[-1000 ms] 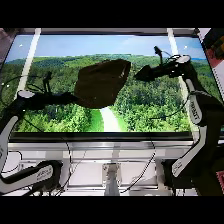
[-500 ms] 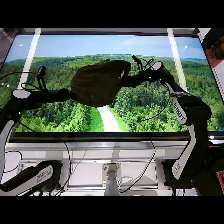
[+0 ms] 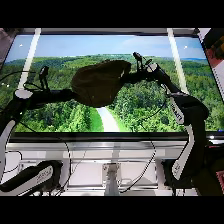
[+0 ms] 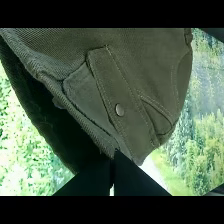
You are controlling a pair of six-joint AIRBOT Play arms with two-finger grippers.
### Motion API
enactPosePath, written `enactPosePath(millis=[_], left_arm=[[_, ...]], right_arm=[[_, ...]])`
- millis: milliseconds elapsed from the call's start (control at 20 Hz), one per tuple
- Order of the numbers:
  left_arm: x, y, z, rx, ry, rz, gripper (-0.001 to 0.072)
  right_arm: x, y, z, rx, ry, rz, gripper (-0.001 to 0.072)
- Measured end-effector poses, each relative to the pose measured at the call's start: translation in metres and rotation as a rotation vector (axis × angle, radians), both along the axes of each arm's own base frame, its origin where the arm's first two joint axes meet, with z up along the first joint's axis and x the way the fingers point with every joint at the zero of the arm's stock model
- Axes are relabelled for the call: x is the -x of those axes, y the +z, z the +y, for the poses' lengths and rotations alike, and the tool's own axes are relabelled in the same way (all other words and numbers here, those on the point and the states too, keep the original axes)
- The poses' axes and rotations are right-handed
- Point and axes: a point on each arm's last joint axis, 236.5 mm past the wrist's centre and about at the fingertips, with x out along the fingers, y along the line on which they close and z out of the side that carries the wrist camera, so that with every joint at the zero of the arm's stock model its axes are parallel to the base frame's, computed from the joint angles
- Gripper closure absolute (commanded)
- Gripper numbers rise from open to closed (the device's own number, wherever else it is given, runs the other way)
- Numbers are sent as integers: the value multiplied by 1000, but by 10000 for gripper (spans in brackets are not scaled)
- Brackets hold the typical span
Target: Fold the clothes and pants, and hang the long-sleeved shirts on hangers.
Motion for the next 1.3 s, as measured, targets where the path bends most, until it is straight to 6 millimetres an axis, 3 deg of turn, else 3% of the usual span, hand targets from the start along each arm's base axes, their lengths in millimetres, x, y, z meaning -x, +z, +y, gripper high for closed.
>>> enactPosePath(millis=[100, 350, 550, 750, 900, 1000, 1050, 1100, 1150, 1200, 1300], left_arm=[[0, 0, 0, 0, -1, 0, 694], [0, 0, 0, -1, -1, 0, 694], [-2, 0, 1, -3, 6, -5, 694], [-5, 0, 3, -10, 20, -15, 694], [-7, 1, 5, -13, 28, -20, 694], [-8, 1, 5, -13, 31, -22, 694], [-8, 1, 6, -14, 32, -23, 694], [-8, 1, 6, -14, 33, -24, 694], [-8, 1, 6, -14, 33, -23, 694], [-8, 1, 6, -14, 33, -24, 693], [-8, 1, 6, -14, 33, -24, 693]], right_arm=[[14, -5, 7, -7, 35, 48, 273], [51, 3, 26, -66, 144, 168, 681], [76, 39, 35, -134, 218, 263, 685], [91, 97, 29, -170, 218, 341, 685], [91, 137, 21, -152, 213, 318, 685], [87, 150, 20, -132, 198, 289, 683], [84, 152, 21, -123, 187, 274, 654], [80, 152, 24, -117, 173, 257, 496], [76, 150, 28, -106, 160, 234, 272], [71, 148, 31, -89, 145, 209, 223], [61, 137, 28, -17, 127, 152, 231]])
